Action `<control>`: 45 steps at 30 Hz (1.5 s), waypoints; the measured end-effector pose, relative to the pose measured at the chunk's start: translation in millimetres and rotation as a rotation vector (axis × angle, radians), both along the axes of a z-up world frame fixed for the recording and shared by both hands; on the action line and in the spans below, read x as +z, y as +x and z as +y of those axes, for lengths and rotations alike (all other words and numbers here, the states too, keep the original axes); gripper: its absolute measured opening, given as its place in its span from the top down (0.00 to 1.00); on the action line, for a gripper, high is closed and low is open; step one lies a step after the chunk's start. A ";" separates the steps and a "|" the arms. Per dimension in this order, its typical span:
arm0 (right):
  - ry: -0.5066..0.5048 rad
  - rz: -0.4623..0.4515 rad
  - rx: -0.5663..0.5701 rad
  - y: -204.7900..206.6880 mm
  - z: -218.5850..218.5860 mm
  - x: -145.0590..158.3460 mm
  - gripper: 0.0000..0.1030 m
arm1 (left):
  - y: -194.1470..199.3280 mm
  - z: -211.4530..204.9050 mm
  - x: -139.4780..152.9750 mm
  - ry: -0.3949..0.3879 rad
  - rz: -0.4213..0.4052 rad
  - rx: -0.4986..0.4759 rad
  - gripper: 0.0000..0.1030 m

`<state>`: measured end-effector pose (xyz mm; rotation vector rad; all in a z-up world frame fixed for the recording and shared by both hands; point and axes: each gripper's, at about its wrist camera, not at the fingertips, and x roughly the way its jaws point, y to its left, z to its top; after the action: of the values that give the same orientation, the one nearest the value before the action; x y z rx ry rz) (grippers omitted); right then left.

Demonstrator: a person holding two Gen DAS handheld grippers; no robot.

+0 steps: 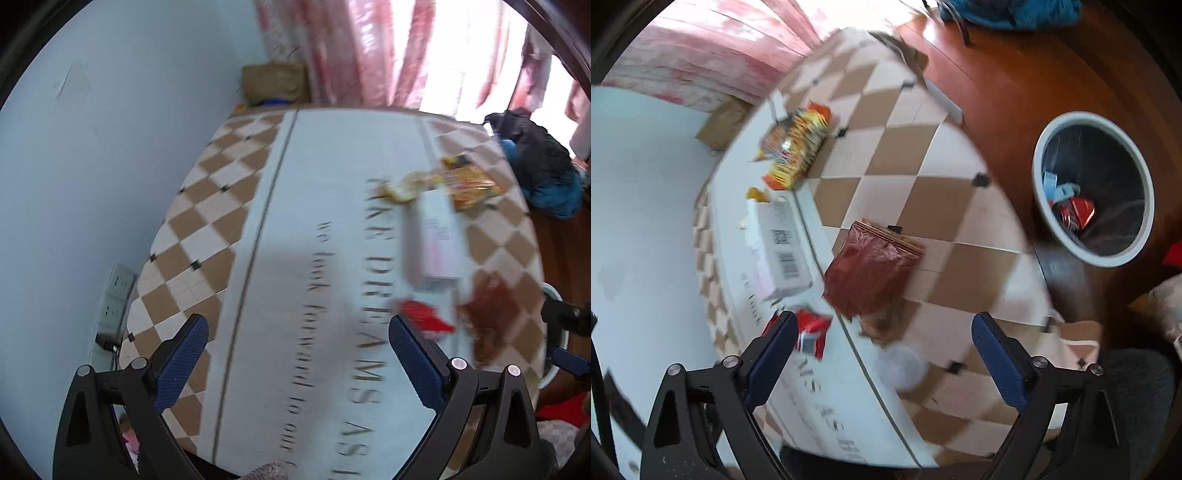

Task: Collect trash
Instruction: 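Move both tools back over the table, then grasp the dark red snack bag with the right tool while the left tool grasps the pink-white box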

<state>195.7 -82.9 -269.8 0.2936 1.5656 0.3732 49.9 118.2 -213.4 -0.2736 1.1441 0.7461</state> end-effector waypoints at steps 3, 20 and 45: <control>-0.043 0.014 -0.023 7.0 20.7 -14.3 0.07 | -2.4 14.7 -9.8 -0.012 0.013 0.018 0.03; -0.238 -0.169 0.184 23.7 57.1 -14.7 0.57 | 65.1 16.6 -13.0 -0.187 -0.059 -0.074 0.03; -0.225 -0.198 0.239 56.1 41.9 -29.7 0.43 | 106.4 -11.5 -52.4 -0.255 0.021 -0.241 0.70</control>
<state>251.8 -41.0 -299.5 -0.1031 1.4341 0.3944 156.3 106.8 -265.9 -0.3349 1.2672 0.3917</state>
